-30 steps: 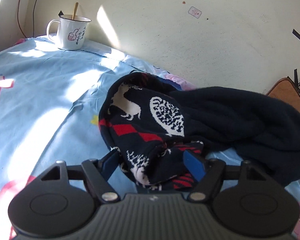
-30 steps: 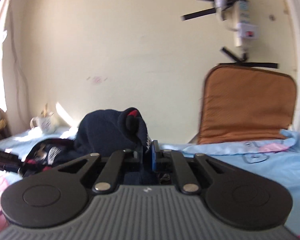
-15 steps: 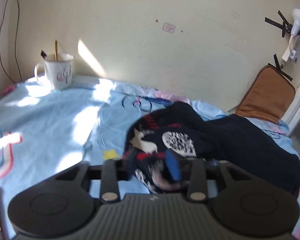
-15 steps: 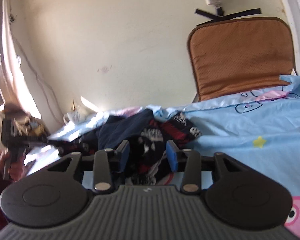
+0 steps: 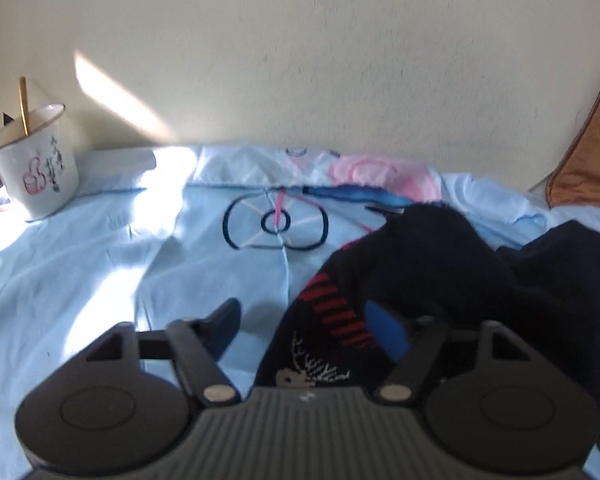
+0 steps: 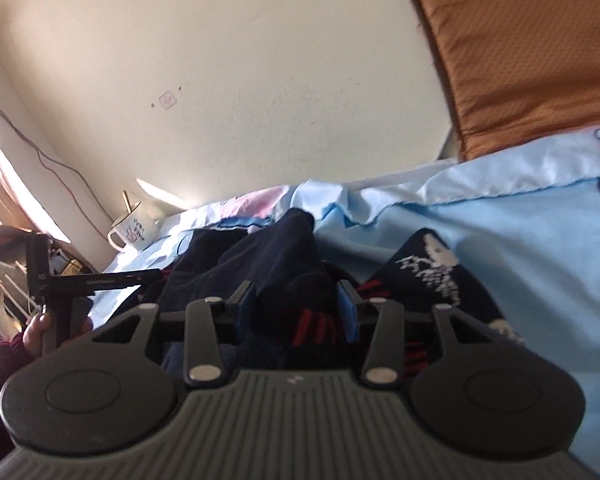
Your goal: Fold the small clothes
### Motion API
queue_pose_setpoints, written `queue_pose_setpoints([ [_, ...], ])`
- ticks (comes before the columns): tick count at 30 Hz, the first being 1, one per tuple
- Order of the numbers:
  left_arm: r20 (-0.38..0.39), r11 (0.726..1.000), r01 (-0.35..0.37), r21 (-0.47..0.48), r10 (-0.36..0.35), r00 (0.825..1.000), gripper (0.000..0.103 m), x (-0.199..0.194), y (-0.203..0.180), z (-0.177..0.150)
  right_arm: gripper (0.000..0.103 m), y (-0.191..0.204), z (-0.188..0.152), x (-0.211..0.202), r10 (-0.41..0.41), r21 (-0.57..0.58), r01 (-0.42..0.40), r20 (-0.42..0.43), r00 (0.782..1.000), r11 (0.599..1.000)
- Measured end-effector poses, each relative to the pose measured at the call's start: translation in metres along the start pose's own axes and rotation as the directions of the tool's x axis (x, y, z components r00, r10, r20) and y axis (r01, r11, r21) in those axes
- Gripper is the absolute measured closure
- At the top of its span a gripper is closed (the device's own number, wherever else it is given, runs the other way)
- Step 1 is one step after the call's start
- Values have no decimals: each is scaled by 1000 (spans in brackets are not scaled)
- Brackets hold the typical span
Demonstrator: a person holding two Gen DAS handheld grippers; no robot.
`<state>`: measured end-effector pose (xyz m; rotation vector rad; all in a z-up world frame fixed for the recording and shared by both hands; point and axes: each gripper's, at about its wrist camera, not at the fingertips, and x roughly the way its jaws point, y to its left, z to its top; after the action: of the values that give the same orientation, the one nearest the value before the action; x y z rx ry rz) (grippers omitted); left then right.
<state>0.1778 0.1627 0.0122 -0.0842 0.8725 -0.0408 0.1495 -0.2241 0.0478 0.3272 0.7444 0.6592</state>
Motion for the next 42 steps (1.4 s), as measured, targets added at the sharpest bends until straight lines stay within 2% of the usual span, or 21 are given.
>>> queue_pose_setpoints([
  [1,12,999,-20,25,19,1000,81,-2,-3,-1,81,13,0,1,18,-58,-18,-9,1000,998],
  [2,-2,1000,12,20,-12,1000,93,-5,-3,0,84,34,-3,0,47,-141,-49,-18,999,989],
  [4,7,1000,31,6,-31,1000,96,-20,-3,-1,84,79,-19,-7,130,-313,-140,-55,990,939],
  [6,36,999,39,24,-40,999,97,-34,-4,-7,82,123,-49,-11,221,-459,-278,-175,959,844],
  [8,40,998,53,26,-54,998,97,-43,-2,-13,76,151,-77,-13,232,-540,-363,-297,926,759],
  [10,44,997,49,54,-51,998,93,-48,-6,-16,71,159,-92,-18,205,-582,-361,-319,926,729],
  [12,66,995,16,97,-23,998,90,-52,-11,-18,66,151,-88,-25,183,-570,-320,-285,941,756],
  [14,89,990,-8,141,-4,996,70,-52,-16,-17,65,134,-72,-36,163,-521,-259,-224,961,813],
  [16,112,988,-25,151,8,994,36,-48,-18,-13,60,122,-62,-49,138,-481,-208,-177,975,852],
  [19,123,989,-24,148,6,992,32,-37,-18,-7,52,121,-60,-50,116,-479,-173,-147,982,861],
  [20,116,991,-17,135,1,993,32,-32,-17,-6,44,126,-63,-46,118,-491,-176,-147,982,853],
  [23,86,995,24,95,-32,996,44,-19,-13,-6,29,144,-68,-30,137,-533,-208,-171,976,820],
  [25,56,996,53,68,-57,997,71,-12,-13,-9,27,152,-68,-14,140,-544,-224,-192,971,809],
  [27,44,996,70,56,-73,996,88,-10,-15,-13,26,158,-63,7,143,-524,-240,-218,965,817],
  [29,62,997,49,62,-53,997,94,-15,-21,-18,28,158,-58,27,124,-475,-232,-249,961,849],
  [31,82,997,46,56,-51,995,96,-24,-21,-20,49,154,-59,45,75,-426,-207,-306,949,881],
  [32,92,998,51,48,-55,994,96,-29,-20,-19,71,152,-62,47,48,-415,-184,-318,947,891],
  [34,126,998,65,26,-67,990,97,-44,-17,-20,78,153,-63,31,36,-438,-148,-253,967,886],
  [38,236,997,72,-6,-69,969,97,-85,-17,-21,80,154,-44,-48,15,-472,-10,6,1000,882],
  [40,286,995,93,-28,-82,955,97,-105,-18,-21,81,152,-32,-86,-47,-468,103,130,990,878],
  [42,337,993,107,-44,-87,937,97,-127,-22,-21,81,155,-23,-125,-132,-473,253,274,953,844],
])
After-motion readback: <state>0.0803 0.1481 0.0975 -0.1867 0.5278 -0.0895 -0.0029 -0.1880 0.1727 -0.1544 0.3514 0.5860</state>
